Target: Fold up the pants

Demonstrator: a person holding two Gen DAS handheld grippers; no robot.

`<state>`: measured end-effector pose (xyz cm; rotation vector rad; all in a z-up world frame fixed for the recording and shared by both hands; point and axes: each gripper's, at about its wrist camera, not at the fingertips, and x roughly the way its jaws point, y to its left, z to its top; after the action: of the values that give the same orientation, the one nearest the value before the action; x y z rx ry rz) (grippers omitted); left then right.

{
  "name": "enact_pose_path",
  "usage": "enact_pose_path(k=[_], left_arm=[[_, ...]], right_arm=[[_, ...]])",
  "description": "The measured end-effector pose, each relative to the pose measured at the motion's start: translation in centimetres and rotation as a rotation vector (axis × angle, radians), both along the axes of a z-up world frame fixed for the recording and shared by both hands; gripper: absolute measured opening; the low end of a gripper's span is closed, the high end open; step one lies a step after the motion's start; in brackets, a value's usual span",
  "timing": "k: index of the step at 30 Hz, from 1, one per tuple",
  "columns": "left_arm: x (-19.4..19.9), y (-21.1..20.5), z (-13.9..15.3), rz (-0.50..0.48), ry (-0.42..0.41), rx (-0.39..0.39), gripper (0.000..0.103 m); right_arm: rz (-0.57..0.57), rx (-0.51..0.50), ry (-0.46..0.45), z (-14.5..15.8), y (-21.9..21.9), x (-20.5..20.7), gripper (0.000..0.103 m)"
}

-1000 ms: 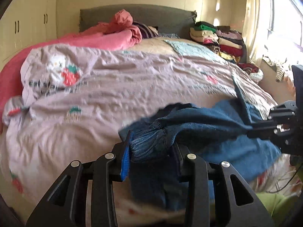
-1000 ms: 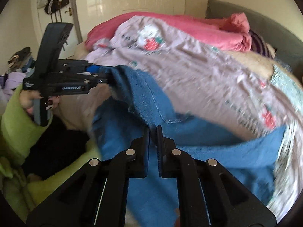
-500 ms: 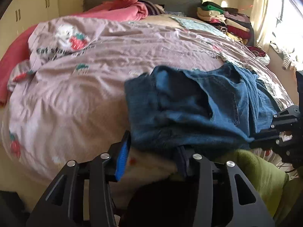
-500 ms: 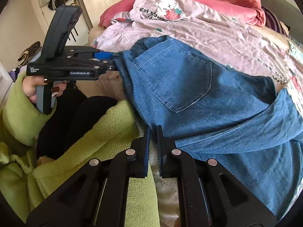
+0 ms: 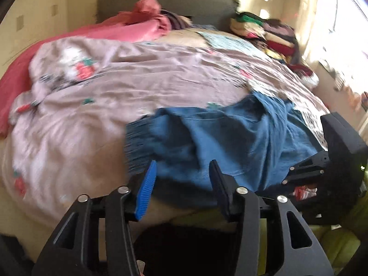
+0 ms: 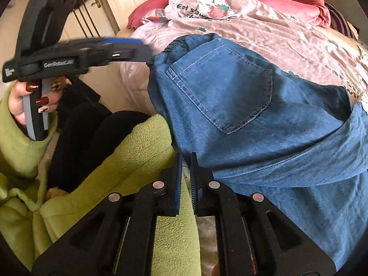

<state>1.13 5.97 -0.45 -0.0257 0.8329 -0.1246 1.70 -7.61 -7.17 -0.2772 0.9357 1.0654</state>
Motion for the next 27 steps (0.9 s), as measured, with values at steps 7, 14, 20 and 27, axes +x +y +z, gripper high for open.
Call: enact_pose_path(k=[7, 14, 20, 27], left_arm=[[2.5, -1.1, -4.8, 0.000, 0.104, 0.094, 0.040], [2.0, -1.0, -5.0, -0.003, 0.098, 0.064, 0.040], [2.3, -0.9, -5.2, -0.010, 0.103, 0.049, 0.040], [2.1, -0.9, -4.9, -0.002, 0.106, 0.045, 0.041]], right_arm=[[-0.073, 0.073, -0.057, 3.2, -2.3, 0.4, 0.010], [-0.182, -0.041, -0.021, 0.8, -0.4, 4.0, 0.020], [-0.219, -0.126, 0.049, -2.0, 0.7, 5.2, 0.025], [-0.259, -0.044, 0.023, 0.9, -1.6, 4.5, 0.037]])
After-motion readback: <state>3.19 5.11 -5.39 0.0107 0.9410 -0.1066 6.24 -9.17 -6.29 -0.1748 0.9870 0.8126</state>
